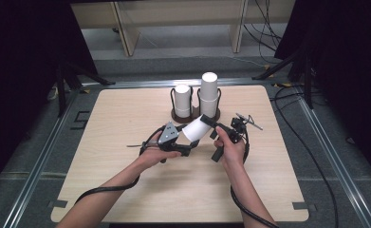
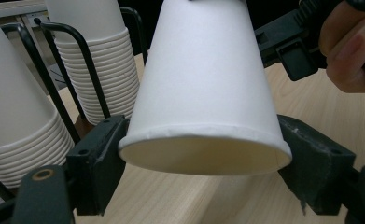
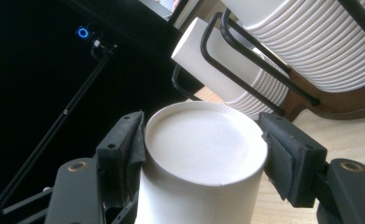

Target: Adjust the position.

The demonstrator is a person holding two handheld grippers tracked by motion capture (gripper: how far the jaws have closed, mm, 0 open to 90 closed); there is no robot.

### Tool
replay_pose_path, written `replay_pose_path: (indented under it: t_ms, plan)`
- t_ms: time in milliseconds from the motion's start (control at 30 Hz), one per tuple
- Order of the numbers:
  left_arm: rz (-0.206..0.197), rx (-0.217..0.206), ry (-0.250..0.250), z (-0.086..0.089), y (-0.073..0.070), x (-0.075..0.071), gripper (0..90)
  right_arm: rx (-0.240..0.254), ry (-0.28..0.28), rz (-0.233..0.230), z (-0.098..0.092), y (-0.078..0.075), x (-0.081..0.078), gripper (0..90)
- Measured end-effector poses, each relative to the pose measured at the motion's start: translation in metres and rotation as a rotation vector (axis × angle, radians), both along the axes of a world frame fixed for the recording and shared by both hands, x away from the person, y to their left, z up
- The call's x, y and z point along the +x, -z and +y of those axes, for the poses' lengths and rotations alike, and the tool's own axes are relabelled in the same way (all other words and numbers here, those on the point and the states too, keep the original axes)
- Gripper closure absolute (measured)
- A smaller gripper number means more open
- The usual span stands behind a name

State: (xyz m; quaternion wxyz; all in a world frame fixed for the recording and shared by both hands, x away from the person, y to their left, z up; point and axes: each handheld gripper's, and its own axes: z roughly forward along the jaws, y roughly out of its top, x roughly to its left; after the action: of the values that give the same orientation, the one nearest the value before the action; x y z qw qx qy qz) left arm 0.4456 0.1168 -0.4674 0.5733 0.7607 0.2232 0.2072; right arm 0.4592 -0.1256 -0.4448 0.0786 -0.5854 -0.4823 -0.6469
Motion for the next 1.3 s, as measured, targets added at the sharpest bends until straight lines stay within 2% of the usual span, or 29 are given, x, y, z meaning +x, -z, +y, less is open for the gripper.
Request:
replay_pose_path:
  t_ms: [100,133,200,233,333,500,533,567,633,700,733,833,900,933,1000,1067,1100,1200,1233,1300]
  plan:
    - [-0.002,-0.001,-0.002,0.0003,-0.0004,-0.0002,21.6,0.011,-0.001,0.009,0.0007,-0.0006,-0.0003,34.2]
    - [-0.002,-0.002,-0.002,0.0004,-0.0006,-0.0003,21.9,-0.007,0.0,-0.01,0.0002,0.0003,0.0002,34.0]
    - [0.0,-0.011,-0.002,0.0005,-0.0011,0.0002,22.6,-0.008,-0.003,-0.018,0.0004,0.0005,0.0005,32.8]
    - [0.007,-0.007,-0.004,0.0012,-0.0019,0.0,22.9,0.002,-0.001,0.006,0.0015,-0.0017,-0.0007,31.3]
    - [0.01,-0.012,-0.001,0.0028,-0.0036,0.0006,23.7,0.0,-0.002,0.002,0.0017,-0.0021,-0.0002,27.2]
    - [0.006,0.0,0.006,0.0039,-0.0057,-0.0004,24.7,-0.036,-0.002,-0.041,0.0024,-0.0006,0.0016,23.9]
    - [0.002,-0.01,0.009,0.0034,-0.0052,-0.0001,24.9,-0.03,-0.009,-0.036,0.0028,-0.0016,0.0011,23.9]
    - [0.001,-0.005,0.008,0.0037,-0.0053,-0.0004,25.0,-0.007,-0.013,-0.011,0.004,-0.0031,0.0,23.9]
    - [0.004,0.001,0.007,0.0041,-0.006,-0.001,25.5,-0.037,-0.005,-0.043,0.004,-0.0016,0.0015,23.6]
    - [0.007,-0.005,0.009,0.0041,-0.0065,-0.0011,25.8,-0.039,-0.002,-0.042,0.004,-0.0016,0.0017,23.0]
    - [0.008,-0.003,0.01,0.0043,-0.0068,-0.0011,25.8,-0.015,-0.01,-0.01,0.0046,-0.0036,0.0002,22.5]
    - [0.007,-0.001,0.011,0.0049,-0.0072,-0.0011,25.8,-0.032,-0.005,-0.033,0.0037,-0.0032,0.0009,21.3]
    - [0.006,0.0,0.011,0.0051,-0.0073,-0.001,26.0,-0.026,-0.011,-0.028,0.0036,-0.004,0.0007,21.3]
    - [0.005,0.0,0.012,0.0052,-0.0074,-0.001,26.1,-0.046,-0.005,-0.051,0.0032,-0.0031,0.0018,21.3]
    - [0.003,-0.011,0.015,0.0052,-0.0073,-0.0006,26.3,-0.048,-0.007,-0.047,0.003,-0.0039,0.0017,20.6]
    - [0.006,0.006,0.019,0.0062,-0.0081,-0.0011,26.3,-0.061,-0.012,-0.047,0.0017,-0.0046,0.0016,19.8]
    - [0.007,0.008,0.022,0.0063,-0.0081,-0.0013,26.3,-0.053,-0.001,-0.064,0.0022,-0.004,0.0025,18.9]
    - [0.0,0.022,0.018,0.0078,-0.0088,-0.0014,26.3,-0.083,-0.014,-0.084,0.0003,-0.0059,0.0018,16.9]
    - [0.002,0.023,0.016,0.0087,-0.0093,-0.001,26.3,-0.065,-0.023,-0.077,0.0003,-0.0068,0.0012,16.3]
    - [0.001,0.02,0.015,0.0098,-0.0098,0.0,26.3,-0.099,-0.012,-0.093,-0.0011,-0.0077,0.0012,16.2]
